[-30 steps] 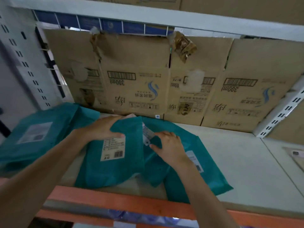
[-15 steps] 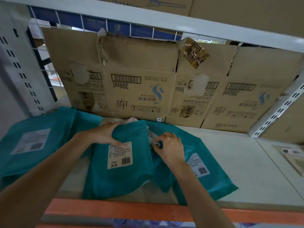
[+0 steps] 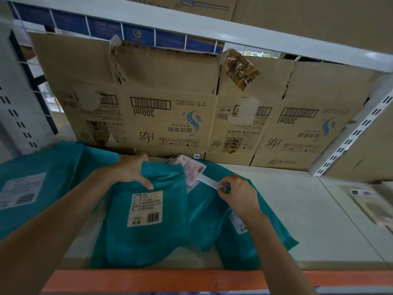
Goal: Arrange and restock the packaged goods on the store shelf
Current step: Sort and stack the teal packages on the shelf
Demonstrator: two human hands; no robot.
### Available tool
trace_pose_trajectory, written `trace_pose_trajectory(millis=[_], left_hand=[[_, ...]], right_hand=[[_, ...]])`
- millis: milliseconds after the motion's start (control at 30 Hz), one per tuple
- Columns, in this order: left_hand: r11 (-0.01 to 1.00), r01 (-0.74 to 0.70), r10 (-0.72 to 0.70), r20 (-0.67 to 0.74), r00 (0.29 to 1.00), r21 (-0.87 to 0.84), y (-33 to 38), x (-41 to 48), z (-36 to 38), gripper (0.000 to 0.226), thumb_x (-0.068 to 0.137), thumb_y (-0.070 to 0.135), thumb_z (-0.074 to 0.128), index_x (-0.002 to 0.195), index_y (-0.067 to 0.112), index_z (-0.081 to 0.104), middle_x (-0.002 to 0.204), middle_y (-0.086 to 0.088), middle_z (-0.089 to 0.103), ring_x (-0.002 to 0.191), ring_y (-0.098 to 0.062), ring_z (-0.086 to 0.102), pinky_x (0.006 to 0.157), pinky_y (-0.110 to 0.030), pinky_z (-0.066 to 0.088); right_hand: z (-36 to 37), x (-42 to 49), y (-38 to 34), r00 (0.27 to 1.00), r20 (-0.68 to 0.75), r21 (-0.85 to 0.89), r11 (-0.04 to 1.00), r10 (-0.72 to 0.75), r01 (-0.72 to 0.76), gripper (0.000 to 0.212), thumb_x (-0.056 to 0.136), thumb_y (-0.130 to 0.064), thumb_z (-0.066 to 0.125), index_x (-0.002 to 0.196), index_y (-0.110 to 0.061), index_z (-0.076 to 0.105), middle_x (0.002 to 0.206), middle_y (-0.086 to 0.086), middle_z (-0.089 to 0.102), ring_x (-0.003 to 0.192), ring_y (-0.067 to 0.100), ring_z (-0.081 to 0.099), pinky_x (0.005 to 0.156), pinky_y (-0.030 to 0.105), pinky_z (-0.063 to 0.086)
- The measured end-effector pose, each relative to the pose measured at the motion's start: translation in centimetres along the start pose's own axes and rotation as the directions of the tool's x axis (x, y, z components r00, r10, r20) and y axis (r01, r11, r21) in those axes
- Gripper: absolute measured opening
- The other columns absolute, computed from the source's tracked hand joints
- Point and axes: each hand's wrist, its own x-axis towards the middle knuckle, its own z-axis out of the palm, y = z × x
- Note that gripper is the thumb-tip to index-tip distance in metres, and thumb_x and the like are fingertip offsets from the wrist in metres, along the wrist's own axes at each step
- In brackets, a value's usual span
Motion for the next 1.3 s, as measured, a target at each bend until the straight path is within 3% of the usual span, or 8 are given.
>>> trace_pose_trajectory(millis=[200, 467, 633, 733, 867, 1033, 1133, 1300], left_hand=[[0.986, 0.058, -0.027, 0.196, 0.980, -0.156, 0.6, 0.3, -1.1, 0.045, 0.061, 0.016, 0.085, 0.097, 0.014, 0.058, 0.101, -0.005, 0.067, 0.093, -0.019, 0.064, 0.086, -0.037, 0.052], [0.984, 0.014, 0.017, 0.175, 0.984, -0.178, 1.1, -0.1, -2.4, 0.030, 0.065, 0.008, 0.082, 0.092, 0.011, 0.067, 0.093, -0.003, 0.071, 0.089, -0.018, 0.067, 0.081, -0.033, 0.053], [0.982, -0.049, 0.077, 0.152, 0.985, -0.182, 2.3, -1.6, -4.2, 0.025, 0.067, 0.008, 0.080, 0.086, 0.014, 0.066, 0.090, -0.002, 0.072, 0.087, -0.018, 0.067, 0.079, -0.035, 0.053], [0.979, -0.047, 0.068, 0.100, 0.993, -0.198, 3.4, -2.7, -5.4, 0.029, 0.067, 0.007, 0.080, 0.093, 0.009, 0.066, 0.092, -0.005, 0.072, 0.088, -0.021, 0.067, 0.083, -0.040, 0.054], [0.982, -0.064, 0.066, 0.005, 0.998, -0.179, 4.4, -4.0, -6.4, 0.024, 0.069, 0.008, 0.079, 0.088, 0.006, 0.066, 0.085, -0.006, 0.071, 0.075, -0.018, 0.066, 0.069, -0.032, 0.052], [0.983, -0.107, 0.100, -0.055, 0.993, -0.151, 6.0, -5.6, -7.0, 0.021, 0.071, 0.011, 0.078, 0.088, 0.004, 0.067, 0.083, -0.006, 0.071, 0.068, -0.016, 0.065, 0.063, -0.028, 0.050], [0.977, -0.154, 0.137, -0.118, 0.984, -0.149, 7.8, -6.9, -7.8, 0.018, 0.073, 0.013, 0.076, 0.088, 0.005, 0.068, 0.080, -0.002, 0.072, 0.060, -0.009, 0.066, 0.054, -0.020, 0.051], [0.974, -0.223, 0.209, -0.220, 0.953, -0.044, 12.0, -8.5, -8.3, 0.018, 0.074, 0.018, 0.076, 0.088, 0.009, 0.068, 0.083, -0.005, 0.072, 0.066, -0.015, 0.069, 0.067, -0.034, 0.055]], right_hand=[[0.1, 1.2, -0.4, 0.999, 0.036, 0.033, 0.999, -0.034, 0.032, 0.039, 0.083, -0.041, 0.064, 0.112, -0.015, 0.063, 0.108, 0.002, 0.058, 0.096, 0.019, 0.056, 0.068, 0.023, 0.034], [0.0, 2.0, -0.4, 0.992, 0.083, -0.004, 0.995, -0.098, 0.098, 0.025, 0.087, -0.035, 0.060, 0.107, -0.021, 0.067, 0.105, -0.001, 0.062, 0.094, 0.016, 0.056, 0.072, 0.025, 0.041], [-1.4, 1.7, 0.8, 0.995, 0.038, 0.022, 0.995, -0.096, 0.095, 0.023, 0.086, -0.033, 0.062, 0.104, -0.020, 0.069, 0.102, -0.001, 0.064, 0.090, 0.017, 0.059, 0.073, 0.027, 0.044], [-2.6, 1.3, 1.8, 0.996, -0.004, 0.025, 0.996, -0.087, 0.087, 0.021, 0.085, -0.029, 0.063, 0.103, -0.019, 0.069, 0.099, 0.001, 0.063, 0.088, 0.020, 0.059, 0.068, 0.027, 0.041], [-3.8, 0.4, 3.4, 0.995, -0.028, 0.000, 0.996, -0.091, 0.091, 0.020, 0.084, -0.025, 0.064, 0.103, -0.017, 0.070, 0.097, 0.003, 0.062, 0.082, 0.020, 0.055, 0.064, 0.025, 0.031], [-6.0, -0.7, 5.3, 0.986, -0.093, 0.031, 0.990, -0.135, 0.139, 0.019, 0.084, -0.020, 0.066, 0.100, -0.011, 0.070, 0.096, 0.003, 0.064, 0.083, 0.022, 0.059, 0.068, 0.029, 0.043], [-7.7, -1.4, 6.3, 0.965, -0.172, 0.030, 0.978, -0.197, 0.205, 0.017, 0.082, -0.016, 0.069, 0.098, -0.009, 0.071, 0.096, 0.005, 0.066, 0.080, 0.023, 0.061, 0.066, 0.027, 0.042], [-11.1, -2.7, 9.2, 0.932, -0.303, 0.043, 0.974, -0.199, 0.221, 0.019, 0.079, -0.012, 0.072, 0.097, -0.006, 0.071, 0.098, 0.011, 0.069, 0.082, 0.030, 0.064, 0.067, 0.032, 0.045]])
